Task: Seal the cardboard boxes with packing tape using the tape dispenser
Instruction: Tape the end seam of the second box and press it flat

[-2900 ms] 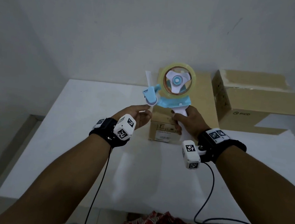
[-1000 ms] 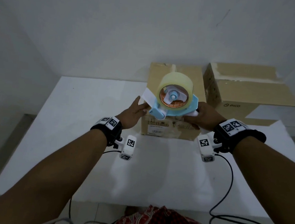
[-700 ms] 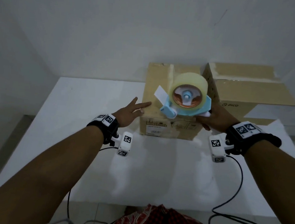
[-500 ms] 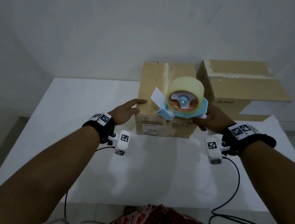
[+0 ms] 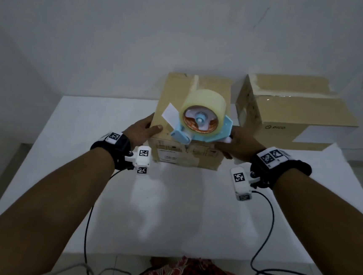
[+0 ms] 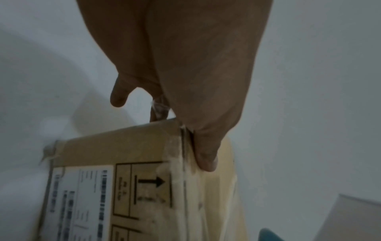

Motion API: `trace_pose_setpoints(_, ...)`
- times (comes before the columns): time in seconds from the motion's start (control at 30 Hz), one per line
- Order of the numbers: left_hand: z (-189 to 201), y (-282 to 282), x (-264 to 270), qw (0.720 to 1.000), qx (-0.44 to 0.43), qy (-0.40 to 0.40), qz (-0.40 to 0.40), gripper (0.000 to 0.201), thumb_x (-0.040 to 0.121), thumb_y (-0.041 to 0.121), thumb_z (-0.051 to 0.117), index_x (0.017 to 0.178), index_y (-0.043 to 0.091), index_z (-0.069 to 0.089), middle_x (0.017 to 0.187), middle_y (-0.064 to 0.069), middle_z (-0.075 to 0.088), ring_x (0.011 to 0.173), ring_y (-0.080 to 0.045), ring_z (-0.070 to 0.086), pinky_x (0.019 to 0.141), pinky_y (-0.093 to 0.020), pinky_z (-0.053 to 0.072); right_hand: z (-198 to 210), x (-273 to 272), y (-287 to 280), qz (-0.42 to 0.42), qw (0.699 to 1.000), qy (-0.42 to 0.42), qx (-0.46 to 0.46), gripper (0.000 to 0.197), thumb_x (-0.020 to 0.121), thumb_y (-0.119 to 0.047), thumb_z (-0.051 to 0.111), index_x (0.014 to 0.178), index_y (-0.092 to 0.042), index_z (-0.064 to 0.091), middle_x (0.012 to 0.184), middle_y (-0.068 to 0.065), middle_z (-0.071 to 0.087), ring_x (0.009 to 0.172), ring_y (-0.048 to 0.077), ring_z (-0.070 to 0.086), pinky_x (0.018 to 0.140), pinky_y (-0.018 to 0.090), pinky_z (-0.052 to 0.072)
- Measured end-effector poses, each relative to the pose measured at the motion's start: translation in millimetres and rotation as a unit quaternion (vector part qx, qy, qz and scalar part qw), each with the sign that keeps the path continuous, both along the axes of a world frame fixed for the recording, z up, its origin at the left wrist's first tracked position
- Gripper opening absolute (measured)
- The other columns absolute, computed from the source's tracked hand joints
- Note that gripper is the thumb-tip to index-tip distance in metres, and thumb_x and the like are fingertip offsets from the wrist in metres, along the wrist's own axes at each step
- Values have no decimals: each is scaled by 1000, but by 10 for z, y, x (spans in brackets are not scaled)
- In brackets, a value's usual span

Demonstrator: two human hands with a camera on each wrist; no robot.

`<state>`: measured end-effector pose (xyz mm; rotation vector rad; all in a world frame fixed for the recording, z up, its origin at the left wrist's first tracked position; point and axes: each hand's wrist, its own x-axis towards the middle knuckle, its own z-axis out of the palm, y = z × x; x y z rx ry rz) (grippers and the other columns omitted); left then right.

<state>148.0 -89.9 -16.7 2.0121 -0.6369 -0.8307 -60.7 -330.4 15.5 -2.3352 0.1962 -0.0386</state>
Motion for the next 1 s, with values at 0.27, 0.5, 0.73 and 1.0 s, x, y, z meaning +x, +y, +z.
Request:
trace_pose_setpoints(0.27, -146, 91, 180, 1000, 23, -8, 1, 60, 73, 71, 63, 129, 65, 43, 124, 17, 65, 116, -15, 62, 107, -45, 42, -94, -9, -174, -16, 999, 27, 34, 27, 89, -23, 69, 65, -25, 57, 46, 4, 57, 43, 20, 54, 55, 34, 48)
trace_pose_setpoints(0.5, -4, 94, 119, 1000, 24, -14, 2, 55, 76, 64, 62, 128, 66, 43, 122, 21, 65, 115, -11, 61, 109, -42, 41, -123, -52, -290, -26, 995, 39, 87, 18, 85, -17, 75, 72, -16, 63, 48, 5, 58, 41, 20, 50, 50, 31, 46)
trace_pose_setpoints(0.73, -13, 79, 98, 1000, 0, 6, -4, 56, 77, 60, 64, 129, 64, 45, 122, 22, 65, 116, -8, 61, 109, -40, 41, -139, -123, -393, -46, 996, 57, 42, 23, 82, -13, 76, 66, -18, 60, 44, -3, 58, 41, 12, 51, 49, 24, 47)
trace_pose_setpoints(1.0, -52, 53, 112, 1000, -6, -5, 9, 72, 73, 63, 67, 140, 50, 43, 128, 12, 64, 113, -9, 62, 100, -36, 48, -254, -344, -511, -42, 997, 9, 68, 24, 83, -1, 73, 73, -19, 60, 50, -10, 63, 44, 13, 56, 51, 28, 50)
